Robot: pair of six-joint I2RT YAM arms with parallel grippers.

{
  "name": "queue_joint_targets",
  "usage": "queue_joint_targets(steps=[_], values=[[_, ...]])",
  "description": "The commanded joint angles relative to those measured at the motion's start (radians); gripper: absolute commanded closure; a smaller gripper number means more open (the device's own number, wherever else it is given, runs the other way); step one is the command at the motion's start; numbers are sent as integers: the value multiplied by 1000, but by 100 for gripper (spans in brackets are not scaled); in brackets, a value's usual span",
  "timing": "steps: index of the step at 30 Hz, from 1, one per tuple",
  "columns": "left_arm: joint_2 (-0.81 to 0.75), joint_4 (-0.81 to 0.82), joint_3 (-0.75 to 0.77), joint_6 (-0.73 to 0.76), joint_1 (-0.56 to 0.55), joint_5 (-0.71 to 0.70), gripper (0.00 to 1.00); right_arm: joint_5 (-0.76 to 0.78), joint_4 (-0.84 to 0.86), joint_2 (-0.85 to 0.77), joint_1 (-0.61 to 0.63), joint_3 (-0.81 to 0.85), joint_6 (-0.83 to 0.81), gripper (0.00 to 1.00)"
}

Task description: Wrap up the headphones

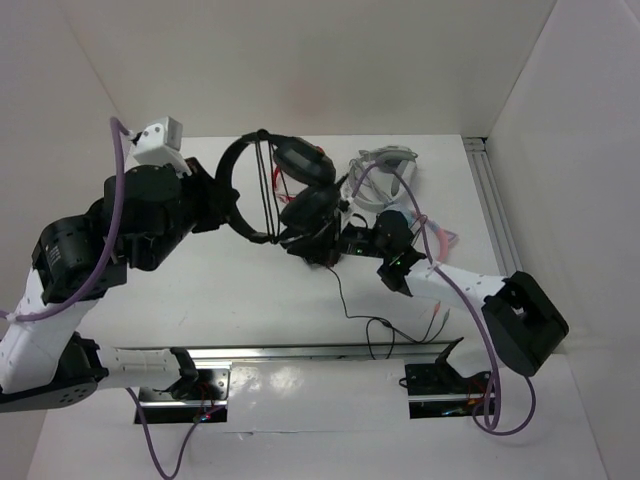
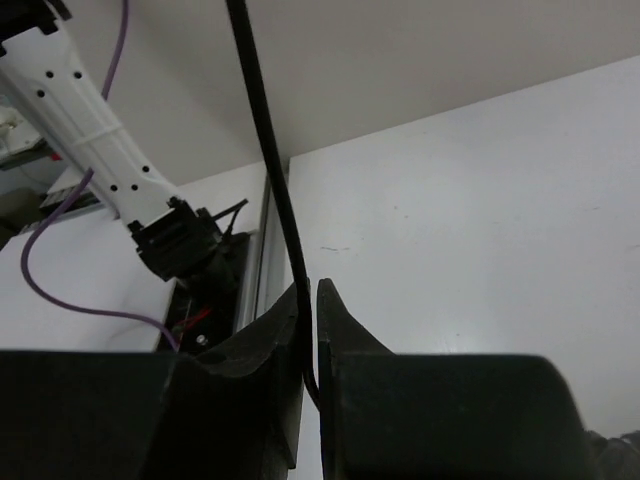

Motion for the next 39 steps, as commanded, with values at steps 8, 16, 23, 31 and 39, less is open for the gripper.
queue_joint_targets(steps=[8, 16, 23, 31, 39], values=[[101, 106, 109, -160, 199, -200, 100, 71, 308, 26, 218, -148, 64, 85], [257, 148, 77, -47, 621, 153, 100, 128, 207, -127, 335, -231, -20, 88], [362, 204, 20, -2, 771, 219, 100, 165, -11, -284, 376, -228, -85, 87], [469, 162, -78, 44, 727, -26, 100, 285, -437, -387, 408, -53, -296, 99], [534, -24, -151, 136, 560, -45, 100, 695, -1040, -361, 408, 356, -597, 100]])
